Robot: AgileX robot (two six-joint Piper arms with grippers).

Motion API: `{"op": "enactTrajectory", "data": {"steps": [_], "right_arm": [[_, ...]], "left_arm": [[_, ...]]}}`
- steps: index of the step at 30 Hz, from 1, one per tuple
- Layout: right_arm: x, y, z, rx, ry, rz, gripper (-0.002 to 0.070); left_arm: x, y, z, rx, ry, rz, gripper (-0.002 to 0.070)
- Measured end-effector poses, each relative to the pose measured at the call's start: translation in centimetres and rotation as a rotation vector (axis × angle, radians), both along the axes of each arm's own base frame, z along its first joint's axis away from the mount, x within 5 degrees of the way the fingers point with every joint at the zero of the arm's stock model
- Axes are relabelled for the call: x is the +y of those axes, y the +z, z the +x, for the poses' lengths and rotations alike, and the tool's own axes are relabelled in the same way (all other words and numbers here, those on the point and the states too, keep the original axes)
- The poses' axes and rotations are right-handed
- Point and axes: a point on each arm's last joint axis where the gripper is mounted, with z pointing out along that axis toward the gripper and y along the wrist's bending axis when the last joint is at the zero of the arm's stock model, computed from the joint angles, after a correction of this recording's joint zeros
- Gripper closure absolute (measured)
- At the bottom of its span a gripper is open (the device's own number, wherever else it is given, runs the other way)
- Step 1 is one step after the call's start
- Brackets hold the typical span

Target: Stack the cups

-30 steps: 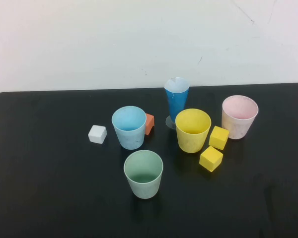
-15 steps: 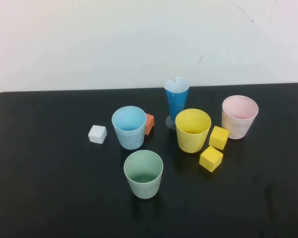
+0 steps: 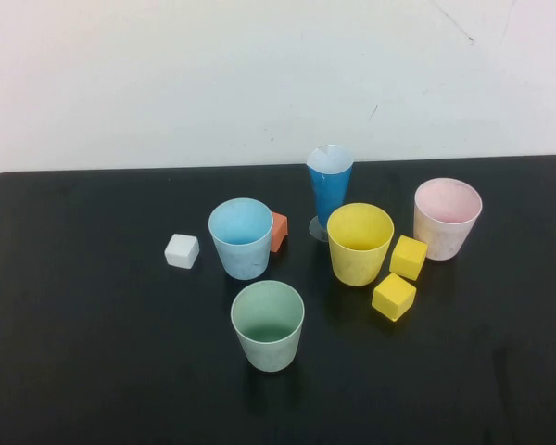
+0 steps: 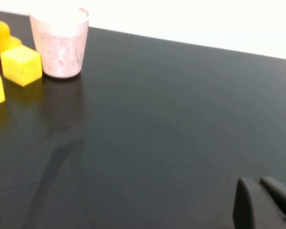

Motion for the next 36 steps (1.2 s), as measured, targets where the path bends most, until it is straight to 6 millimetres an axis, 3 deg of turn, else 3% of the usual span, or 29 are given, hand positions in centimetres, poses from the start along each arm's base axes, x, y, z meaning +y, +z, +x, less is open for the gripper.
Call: {"op": "enactTrajectory", "data": {"steps": [7,13,21,25,28,31,36], "right_arm": [[-0.1,1.4,0.3,-0.161,-0.008,-0.009,0.0679],[-0.2,4.8,0.2,-0.536,-0.026,-0.032,0.0679],[-0.4,8.3,-1.5,-0.978,-0.051,-0.045,0.0679],[-0.5,8.6,-1.8,-1.020,-0.065,-0.022,0.0679],[-0.5,8.8,-1.7,-0.982,-0.068,-0.059,0.0679],[-0.4,10.4,-1.7,-0.884,-0.057,-0.092,0.0679],[0.0,13.6,-2.3,-0.650,-0.020,-0.165,0.0679]], "left_arm": [[0.0,1.6,0.3,-0.190,0.007,-0.016,0.0676],[0.2,4.7,-0.1,-0.535,0.021,-0.023,0.0676],[0.4,7.6,-1.5,-0.889,0.039,-0.043,0.0676],[0.5,8.0,-1.8,-0.939,0.049,-0.064,0.0676],[0.7,8.2,-1.4,-0.845,0.059,-0.112,0.0676],[0.7,10.2,-1.7,-0.703,0.052,-0.220,0.0676],[0.2,13.8,-1.7,-0.560,0.000,-0.196,0.0676]]}}
